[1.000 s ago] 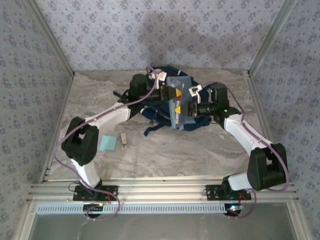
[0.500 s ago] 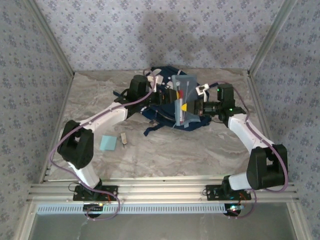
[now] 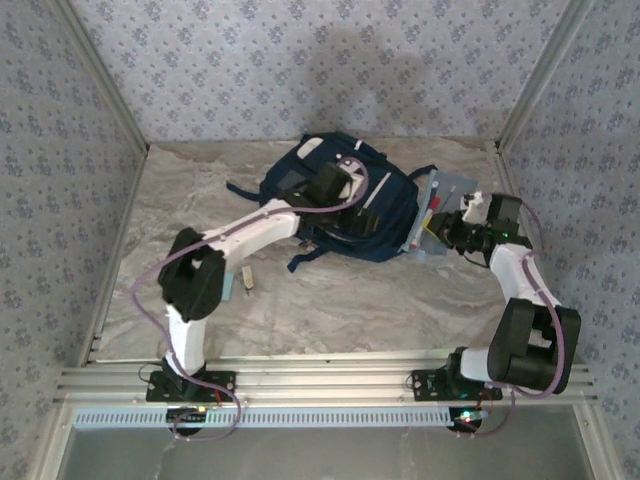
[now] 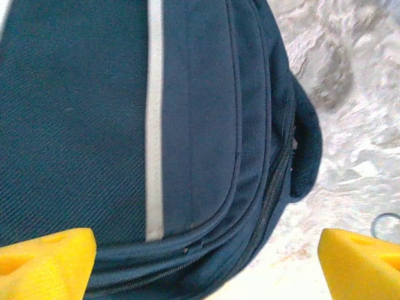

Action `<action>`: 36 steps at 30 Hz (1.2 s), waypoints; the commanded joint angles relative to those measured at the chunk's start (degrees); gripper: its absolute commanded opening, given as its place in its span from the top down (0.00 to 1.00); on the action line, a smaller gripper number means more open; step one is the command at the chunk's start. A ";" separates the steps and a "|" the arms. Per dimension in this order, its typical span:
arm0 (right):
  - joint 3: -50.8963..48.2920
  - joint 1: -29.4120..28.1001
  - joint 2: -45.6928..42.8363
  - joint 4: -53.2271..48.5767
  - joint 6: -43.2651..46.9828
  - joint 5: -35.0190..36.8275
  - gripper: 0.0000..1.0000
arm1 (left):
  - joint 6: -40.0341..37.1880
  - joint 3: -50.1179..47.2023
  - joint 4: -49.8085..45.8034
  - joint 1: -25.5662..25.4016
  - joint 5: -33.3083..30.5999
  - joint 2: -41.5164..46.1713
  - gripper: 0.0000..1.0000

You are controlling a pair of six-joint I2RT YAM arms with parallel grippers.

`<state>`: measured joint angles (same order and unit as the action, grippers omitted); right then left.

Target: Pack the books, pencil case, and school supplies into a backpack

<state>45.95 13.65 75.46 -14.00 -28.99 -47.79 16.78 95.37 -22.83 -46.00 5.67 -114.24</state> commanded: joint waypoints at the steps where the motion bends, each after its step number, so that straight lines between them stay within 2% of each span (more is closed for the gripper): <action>1: -0.97 1.64 -2.14 -0.22 -0.61 0.93 0.84 | -5.61 9.81 -10.02 -1.31 -6.73 -6.39 0.13; 4: -1.29 2.65 -2.75 -1.28 0.47 0.86 0.84 | -6.81 19.70 -15.50 -1.71 -7.34 -13.79 0.20; 8: -1.54 3.91 -3.39 -2.96 2.11 0.46 0.84 | -7.96 31.84 -23.48 -2.38 -7.79 -23.11 0.22; 11: -2.00 5.00 -3.65 -3.04 2.37 -0.44 0.84 | -8.83 38.19 -27.75 -3.00 -10.85 -28.10 0.22; 14: -2.17 5.66 -3.67 -2.94 2.50 -1.06 0.85 | -9.10 41.65 -29.73 -3.46 -15.55 -31.04 0.28; 18: -2.08 5.82 -3.83 -2.67 2.29 -1.69 0.85 | -9.03 42.59 -30.60 -3.56 -18.63 -32.19 0.56; 20: -1.81 5.78 -3.99 -2.48 2.09 -1.96 0.86 | -9.04 42.56 -30.85 -3.52 -19.15 -31.94 0.85; 22: -1.66 5.79 -4.27 -2.41 1.75 -2.00 0.86 | -8.88 42.53 -31.03 -3.53 -19.01 -31.13 1.00; 27: -1.30 5.69 -5.02 -2.57 1.02 -1.10 0.86 | -7.25 42.55 -30.83 -2.99 -13.29 -25.70 1.00; 32: -1.47 3.57 -5.34 -1.42 -0.87 1.52 0.86 | -2.46 40.97 -28.62 -0.10 -1.50 -17.69 1.00; 36: -1.57 0.99 -5.00 1.27 -3.44 4.59 0.86 | 1.27 38.30 -26.15 2.58 5.58 -13.08 1.00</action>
<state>43.94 16.05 71.29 -15.18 -29.87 -45.56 14.13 133.95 -50.78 -44.99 3.66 -134.89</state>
